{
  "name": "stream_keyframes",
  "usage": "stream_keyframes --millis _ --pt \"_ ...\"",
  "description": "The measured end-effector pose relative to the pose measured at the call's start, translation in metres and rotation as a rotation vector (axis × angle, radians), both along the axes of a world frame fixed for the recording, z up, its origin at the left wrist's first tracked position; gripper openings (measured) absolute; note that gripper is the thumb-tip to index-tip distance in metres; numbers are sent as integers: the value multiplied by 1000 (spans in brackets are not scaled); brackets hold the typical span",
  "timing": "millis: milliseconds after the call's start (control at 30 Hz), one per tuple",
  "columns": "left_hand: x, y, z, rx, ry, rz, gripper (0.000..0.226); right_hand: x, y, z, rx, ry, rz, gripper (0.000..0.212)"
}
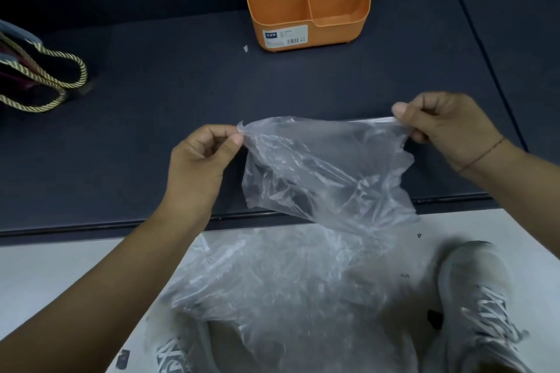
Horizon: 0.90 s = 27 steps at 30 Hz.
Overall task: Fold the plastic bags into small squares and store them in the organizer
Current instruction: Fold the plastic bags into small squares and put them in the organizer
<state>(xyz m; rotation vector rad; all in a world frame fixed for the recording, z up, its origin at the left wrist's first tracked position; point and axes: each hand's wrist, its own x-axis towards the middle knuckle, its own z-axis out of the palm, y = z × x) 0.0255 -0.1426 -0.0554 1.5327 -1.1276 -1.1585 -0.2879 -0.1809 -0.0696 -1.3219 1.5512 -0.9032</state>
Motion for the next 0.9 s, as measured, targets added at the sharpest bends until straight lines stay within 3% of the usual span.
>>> stream_keyframes --millis 100,167,300,433,500,567,667,767,900 --pt "0 -2 0 110 58 -55 15 -1 1 -2 -37 33 -27 43" --pt "-2 -6 5 179 92 -82 35 4 -1 2 -29 -44 -60 47" --pt "-9 -25 30 63 -143 -215 62 22 -4 18 -54 -135 -94 51" --pt "-35 -46 60 4 -422 -502 60 46 -11 37 -98 -165 -123 49" --pt "-51 -49 61 8 -458 -624 36 56 -12 43 -91 -191 -116 46" --pt "-60 -46 53 25 -377 -598 12 64 -10 48 -42 -269 -69 46" --pt "-57 -39 37 122 -223 -425 15 62 -4 46 259 -451 180 55" --pt "-45 -31 23 198 -120 -255 14 56 4 31 412 -277 339 33" --pt "-25 -21 12 233 -138 -142 14 45 4 21 438 -264 165 11"
